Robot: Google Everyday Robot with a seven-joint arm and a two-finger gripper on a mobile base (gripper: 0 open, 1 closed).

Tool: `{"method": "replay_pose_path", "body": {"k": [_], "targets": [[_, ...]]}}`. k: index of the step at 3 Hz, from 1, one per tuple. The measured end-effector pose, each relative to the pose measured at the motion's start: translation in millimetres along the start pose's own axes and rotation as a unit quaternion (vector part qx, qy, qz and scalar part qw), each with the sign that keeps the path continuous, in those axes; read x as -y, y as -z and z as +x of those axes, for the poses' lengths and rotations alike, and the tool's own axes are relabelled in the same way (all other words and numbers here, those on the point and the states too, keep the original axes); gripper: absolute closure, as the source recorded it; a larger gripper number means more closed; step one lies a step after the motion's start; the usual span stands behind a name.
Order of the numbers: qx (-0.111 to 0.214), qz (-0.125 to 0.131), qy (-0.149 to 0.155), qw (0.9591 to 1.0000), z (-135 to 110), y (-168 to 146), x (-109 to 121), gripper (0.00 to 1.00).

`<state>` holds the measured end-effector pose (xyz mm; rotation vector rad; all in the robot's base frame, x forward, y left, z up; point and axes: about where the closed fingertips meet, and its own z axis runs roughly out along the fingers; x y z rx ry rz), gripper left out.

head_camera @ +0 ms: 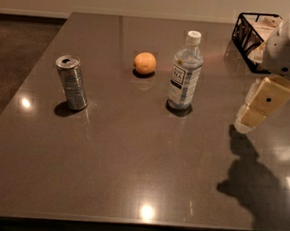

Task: Knock blue plastic bottle over

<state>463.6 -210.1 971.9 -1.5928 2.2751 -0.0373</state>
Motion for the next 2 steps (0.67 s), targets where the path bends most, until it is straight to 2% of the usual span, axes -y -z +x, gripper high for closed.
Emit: {"method": "replay_pose_path", "body": {"k": [2], "targets": [[0.037, -0.006, -0.053, 0.9979, -20, -25, 27, 0.00]]}}
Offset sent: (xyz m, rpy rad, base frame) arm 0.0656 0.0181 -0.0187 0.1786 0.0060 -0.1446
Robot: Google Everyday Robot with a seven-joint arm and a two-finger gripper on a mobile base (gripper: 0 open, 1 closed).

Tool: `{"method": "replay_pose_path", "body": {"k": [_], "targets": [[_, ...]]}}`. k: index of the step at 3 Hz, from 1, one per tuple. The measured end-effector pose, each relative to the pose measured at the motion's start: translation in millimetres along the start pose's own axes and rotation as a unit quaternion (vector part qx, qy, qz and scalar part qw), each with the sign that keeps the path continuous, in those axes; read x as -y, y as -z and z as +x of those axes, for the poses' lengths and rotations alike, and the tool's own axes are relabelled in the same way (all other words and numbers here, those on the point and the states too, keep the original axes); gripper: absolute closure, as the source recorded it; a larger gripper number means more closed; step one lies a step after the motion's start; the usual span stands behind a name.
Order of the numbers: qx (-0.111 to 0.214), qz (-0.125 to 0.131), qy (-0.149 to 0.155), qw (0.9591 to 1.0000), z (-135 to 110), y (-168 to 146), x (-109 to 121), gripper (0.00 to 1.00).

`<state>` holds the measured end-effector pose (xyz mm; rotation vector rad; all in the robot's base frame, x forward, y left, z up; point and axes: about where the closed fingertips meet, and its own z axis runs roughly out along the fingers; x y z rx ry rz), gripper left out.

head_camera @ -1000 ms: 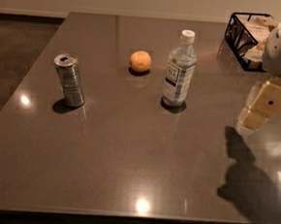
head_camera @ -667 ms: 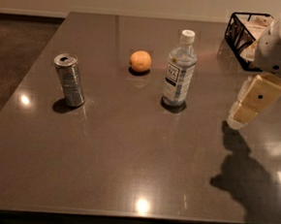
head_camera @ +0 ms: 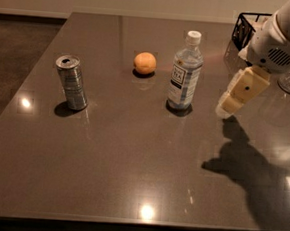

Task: Knock blue plastic bottle over

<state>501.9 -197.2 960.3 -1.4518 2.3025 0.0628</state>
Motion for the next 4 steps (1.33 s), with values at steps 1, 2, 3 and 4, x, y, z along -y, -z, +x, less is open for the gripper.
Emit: {"method": "replay_pose_path", "body": {"k": [1, 2, 3, 4], "targets": [[0.038, -0.002, -0.037, 0.9986, -12, -15, 14, 0.00], [0.104, -0.005, -0.072, 0.9919, -40, -34, 29, 0.00], [0.142, -0.003, -0.087, 0.9861, -60, -45, 40, 0.00], [0.163, -0.006, -0.094, 0.9820, -75, -54, 48, 0.00]]}}
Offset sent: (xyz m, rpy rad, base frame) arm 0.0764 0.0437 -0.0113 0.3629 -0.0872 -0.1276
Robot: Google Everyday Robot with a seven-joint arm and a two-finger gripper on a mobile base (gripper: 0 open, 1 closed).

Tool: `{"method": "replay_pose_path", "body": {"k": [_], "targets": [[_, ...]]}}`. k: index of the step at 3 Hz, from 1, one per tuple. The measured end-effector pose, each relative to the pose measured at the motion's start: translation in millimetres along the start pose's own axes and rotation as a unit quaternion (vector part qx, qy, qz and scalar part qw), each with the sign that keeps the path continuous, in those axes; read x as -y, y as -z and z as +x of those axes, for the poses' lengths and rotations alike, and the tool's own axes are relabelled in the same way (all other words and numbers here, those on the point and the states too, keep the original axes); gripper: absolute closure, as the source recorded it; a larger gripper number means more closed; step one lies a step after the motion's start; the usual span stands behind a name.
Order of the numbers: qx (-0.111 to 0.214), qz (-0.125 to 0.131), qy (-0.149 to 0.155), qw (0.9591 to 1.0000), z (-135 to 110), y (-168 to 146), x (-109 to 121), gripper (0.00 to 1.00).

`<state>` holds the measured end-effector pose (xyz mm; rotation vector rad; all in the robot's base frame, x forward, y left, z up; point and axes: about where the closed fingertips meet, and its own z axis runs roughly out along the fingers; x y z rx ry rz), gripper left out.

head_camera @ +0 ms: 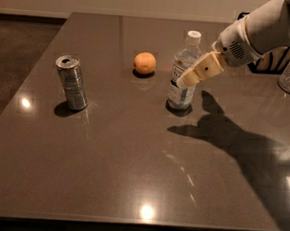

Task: Knock blue plastic bottle over

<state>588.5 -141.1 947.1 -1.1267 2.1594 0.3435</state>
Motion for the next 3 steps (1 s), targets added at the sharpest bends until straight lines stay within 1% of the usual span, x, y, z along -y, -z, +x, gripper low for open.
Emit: {"method": "replay_pose_path", "body": {"k": [1, 2, 3], "targets": [[0.014, -0.006, -0.006, 0.9999, -7, -11, 2, 0.00], [0.023, -0.015, -0.009, 0.9996, -12, -18, -1, 0.15], [0.032, -0.026, -0.010, 0.9991, -16, -21, -6, 0.39]]}}
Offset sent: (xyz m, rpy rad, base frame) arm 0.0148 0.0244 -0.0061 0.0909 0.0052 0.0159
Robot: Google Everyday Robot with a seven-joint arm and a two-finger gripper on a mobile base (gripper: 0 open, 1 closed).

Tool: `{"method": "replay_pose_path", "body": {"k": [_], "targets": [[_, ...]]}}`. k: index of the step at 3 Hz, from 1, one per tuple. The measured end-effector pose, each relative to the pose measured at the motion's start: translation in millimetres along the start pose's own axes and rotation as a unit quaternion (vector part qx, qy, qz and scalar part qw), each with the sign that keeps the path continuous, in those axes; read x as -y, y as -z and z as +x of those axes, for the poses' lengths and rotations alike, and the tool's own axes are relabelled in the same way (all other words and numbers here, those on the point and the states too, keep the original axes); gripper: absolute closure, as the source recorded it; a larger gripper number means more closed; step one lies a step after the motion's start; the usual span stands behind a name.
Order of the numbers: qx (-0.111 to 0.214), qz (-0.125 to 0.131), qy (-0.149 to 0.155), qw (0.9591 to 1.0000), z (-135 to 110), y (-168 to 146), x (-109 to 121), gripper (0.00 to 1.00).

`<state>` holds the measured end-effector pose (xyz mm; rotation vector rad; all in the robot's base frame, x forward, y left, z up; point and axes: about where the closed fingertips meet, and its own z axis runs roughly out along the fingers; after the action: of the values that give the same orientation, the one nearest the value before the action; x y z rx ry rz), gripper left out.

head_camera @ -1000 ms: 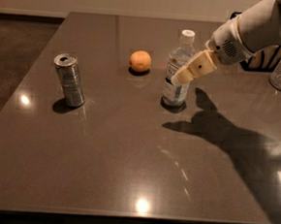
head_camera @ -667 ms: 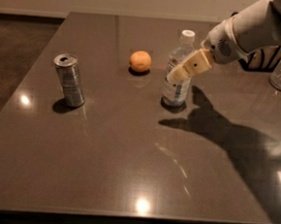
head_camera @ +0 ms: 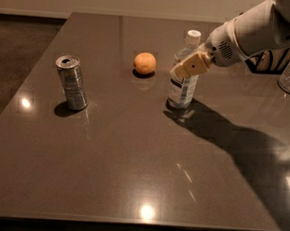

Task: Knock blue plastic bottle over

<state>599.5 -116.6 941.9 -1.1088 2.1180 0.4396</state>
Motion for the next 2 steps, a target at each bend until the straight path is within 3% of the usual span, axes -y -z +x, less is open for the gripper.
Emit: {"method": "replay_pose_path", "body": {"k": [1, 2], "targets": [[-0.004, -0.003, 0.014, 0.9999, -4, 3, -8, 0.62], [-0.039, -0.006, 0.031, 0.9987, -4, 14, -21, 0.85]]}}
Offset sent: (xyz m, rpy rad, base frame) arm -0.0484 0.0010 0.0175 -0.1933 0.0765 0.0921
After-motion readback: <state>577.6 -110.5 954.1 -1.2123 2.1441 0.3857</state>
